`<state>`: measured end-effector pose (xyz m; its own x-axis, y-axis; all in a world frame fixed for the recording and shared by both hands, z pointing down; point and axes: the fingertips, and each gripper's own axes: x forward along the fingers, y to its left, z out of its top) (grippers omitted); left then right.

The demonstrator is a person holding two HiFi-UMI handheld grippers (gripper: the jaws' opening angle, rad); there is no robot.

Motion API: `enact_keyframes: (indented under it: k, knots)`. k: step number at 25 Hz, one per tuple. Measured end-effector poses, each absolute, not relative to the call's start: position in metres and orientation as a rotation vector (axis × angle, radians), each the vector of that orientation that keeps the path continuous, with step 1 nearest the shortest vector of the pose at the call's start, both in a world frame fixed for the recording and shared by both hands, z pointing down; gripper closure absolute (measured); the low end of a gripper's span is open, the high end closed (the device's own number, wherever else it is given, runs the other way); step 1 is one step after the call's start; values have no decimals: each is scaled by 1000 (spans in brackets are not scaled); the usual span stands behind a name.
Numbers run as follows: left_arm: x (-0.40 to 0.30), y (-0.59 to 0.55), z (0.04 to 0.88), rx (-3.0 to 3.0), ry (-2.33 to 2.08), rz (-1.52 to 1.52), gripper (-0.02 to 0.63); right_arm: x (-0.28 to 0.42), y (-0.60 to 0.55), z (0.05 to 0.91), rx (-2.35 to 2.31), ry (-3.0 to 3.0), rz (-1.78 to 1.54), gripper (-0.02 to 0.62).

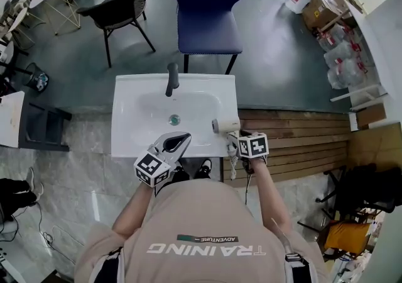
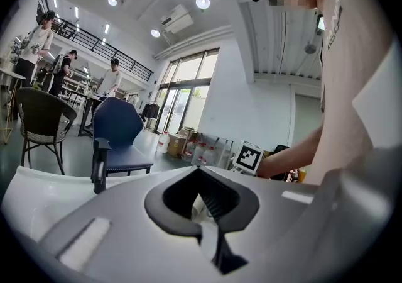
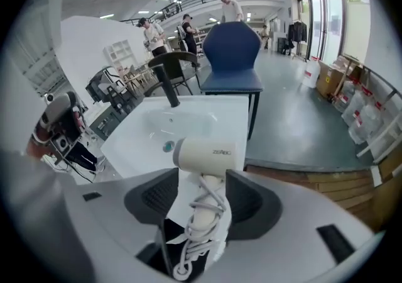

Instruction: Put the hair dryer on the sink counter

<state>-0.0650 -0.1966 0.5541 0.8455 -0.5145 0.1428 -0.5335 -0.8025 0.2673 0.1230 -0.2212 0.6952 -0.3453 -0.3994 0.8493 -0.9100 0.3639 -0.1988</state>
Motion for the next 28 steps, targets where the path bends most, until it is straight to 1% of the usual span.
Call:
enact_keyframes:
  k: [4,8,9,10,11,13,19,24,28]
  knots:
    - [-63,-200,547,2745,-783,88,601,111,-222,661,1163,-2039,938,382]
    - [-55,-209,536,2767,-815,103,601,107,-227,625,1208,-2131,840,383]
    - [-53,-212,533,2767,-838,110,601,106,-228,614,1230,-2158,798,402]
    - [-52,-215,529,2765,-861,112,601,104,-230,604,1253,-2191,753,481]
    - [-50,-218,524,2762,-882,108,601,101,-230,592,1269,-2235,708,541]
    - [-48,-221,512,2762,-912,88,601,88,-231,565,1275,-2362,614,572]
    - [-44,-214,478,2793,-949,100,601,40,-228,507,1188,-2617,395,588]
    - [-44,-216,448,2799,-1056,39,601,6,-220,436,1079,-2816,187,588]
    - [-46,-222,434,2777,-1098,-1,601,-11,-217,397,987,-2921,130,588]
